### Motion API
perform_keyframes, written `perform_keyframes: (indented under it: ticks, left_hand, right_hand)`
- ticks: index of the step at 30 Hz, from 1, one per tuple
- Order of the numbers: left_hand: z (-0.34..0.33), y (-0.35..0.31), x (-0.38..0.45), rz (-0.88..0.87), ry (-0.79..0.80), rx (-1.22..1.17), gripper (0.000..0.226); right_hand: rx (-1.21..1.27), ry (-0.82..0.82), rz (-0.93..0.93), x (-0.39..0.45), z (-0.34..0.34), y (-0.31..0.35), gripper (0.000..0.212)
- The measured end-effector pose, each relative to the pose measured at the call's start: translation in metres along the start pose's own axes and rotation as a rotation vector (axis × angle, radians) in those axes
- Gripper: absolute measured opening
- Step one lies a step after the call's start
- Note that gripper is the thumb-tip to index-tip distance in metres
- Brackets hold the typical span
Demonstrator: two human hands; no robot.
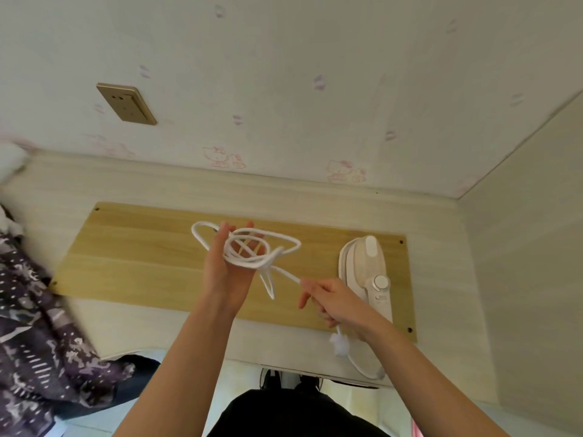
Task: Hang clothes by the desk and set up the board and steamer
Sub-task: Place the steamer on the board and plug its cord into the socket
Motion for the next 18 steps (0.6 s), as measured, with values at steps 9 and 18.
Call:
perform_keyframes:
  ticks: [9,18]
  left_hand:
    - [0.02,-0.041,0.018,-0.253,-0.22,0.205,0.005]
    - [0.026,-0.071,0.0,-0.397,-0.155,0.418,0.012]
  right_hand:
    - [0.111,-0.416,-0.126,0.013,0.025,-0.018,0.025]
    - [-0.549,-0.386,-0.122,0.028,0.007,0.001,0.025]
Point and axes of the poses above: each hand's wrist, its own x-axis towards the middle knuckle, its own z-axis out of the back of the hand, y = z × x, the point moved 2 cm from there along x, towards the middle knuckle, and after that the axes turned 1 degree about z, right-handed, at the moved point
